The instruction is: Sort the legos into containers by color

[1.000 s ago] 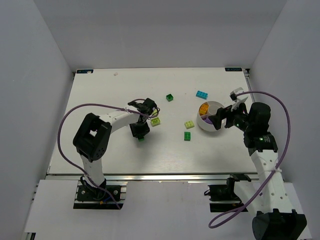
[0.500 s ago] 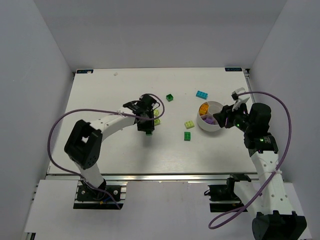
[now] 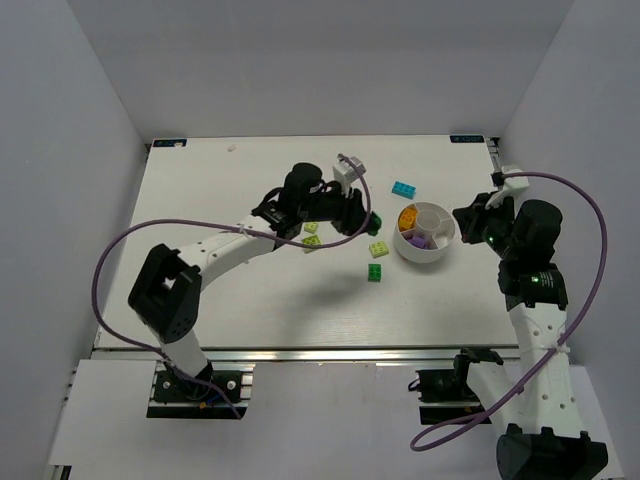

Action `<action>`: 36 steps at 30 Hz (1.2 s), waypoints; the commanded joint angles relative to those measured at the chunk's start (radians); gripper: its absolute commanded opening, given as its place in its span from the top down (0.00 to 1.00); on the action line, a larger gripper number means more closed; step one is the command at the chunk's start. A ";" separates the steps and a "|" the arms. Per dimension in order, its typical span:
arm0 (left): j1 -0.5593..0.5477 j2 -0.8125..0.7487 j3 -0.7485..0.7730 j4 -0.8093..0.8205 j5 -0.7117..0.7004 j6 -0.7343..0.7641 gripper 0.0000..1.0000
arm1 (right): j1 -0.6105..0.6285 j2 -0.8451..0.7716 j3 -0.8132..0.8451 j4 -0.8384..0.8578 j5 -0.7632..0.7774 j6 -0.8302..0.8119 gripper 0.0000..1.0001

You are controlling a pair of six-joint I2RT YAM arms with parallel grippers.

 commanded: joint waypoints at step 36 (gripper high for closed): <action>-0.133 0.717 0.667 0.451 -0.014 0.000 0.83 | -0.045 -0.127 0.010 -0.011 0.066 0.040 0.99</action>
